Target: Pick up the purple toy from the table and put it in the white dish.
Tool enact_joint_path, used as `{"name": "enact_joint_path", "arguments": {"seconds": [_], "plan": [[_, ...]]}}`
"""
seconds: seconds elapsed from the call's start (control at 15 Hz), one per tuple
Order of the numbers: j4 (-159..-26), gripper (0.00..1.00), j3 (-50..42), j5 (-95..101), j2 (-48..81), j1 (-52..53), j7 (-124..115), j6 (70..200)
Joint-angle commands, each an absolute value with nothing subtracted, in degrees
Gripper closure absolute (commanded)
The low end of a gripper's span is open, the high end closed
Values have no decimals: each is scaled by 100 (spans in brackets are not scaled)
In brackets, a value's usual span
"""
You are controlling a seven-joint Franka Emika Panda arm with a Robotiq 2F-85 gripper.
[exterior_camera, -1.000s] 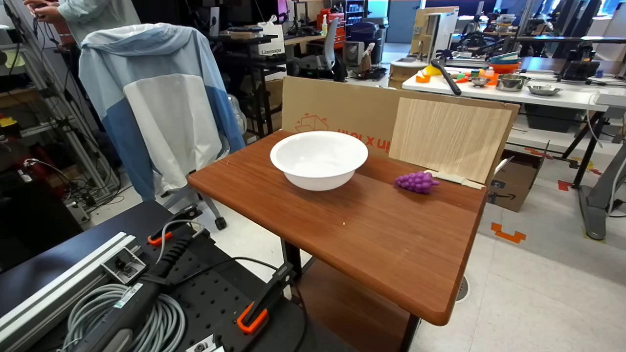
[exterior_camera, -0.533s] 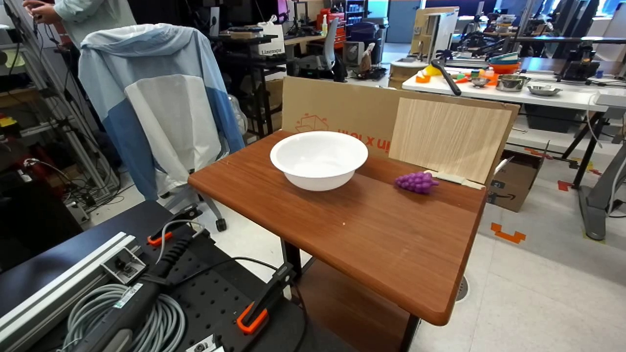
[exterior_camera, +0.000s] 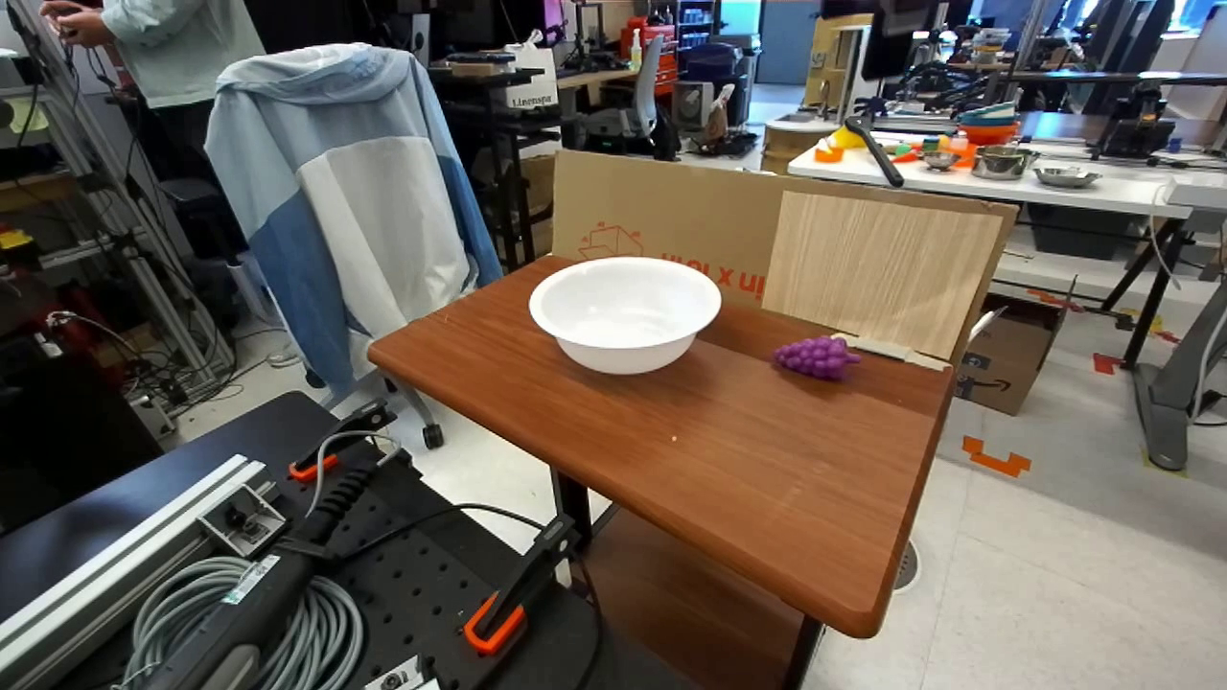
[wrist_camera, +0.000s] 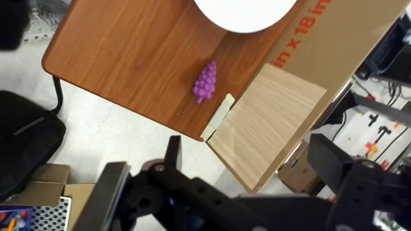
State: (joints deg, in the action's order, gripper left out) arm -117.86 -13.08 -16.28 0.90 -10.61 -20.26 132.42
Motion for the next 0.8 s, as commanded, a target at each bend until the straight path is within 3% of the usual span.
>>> {"name": "enact_joint_path", "arguments": {"seconds": [0.0, 0.4, 0.73], "plan": [[-10799, 0, -1370, -1953, 1528, -1237, -2688, 13533], [-9541, 0, -1241, -2639, 3031, -1644, -3331, 13025], [-9336, 0, -748, -2776, 2986, -1555, -2527, 12538]]}}
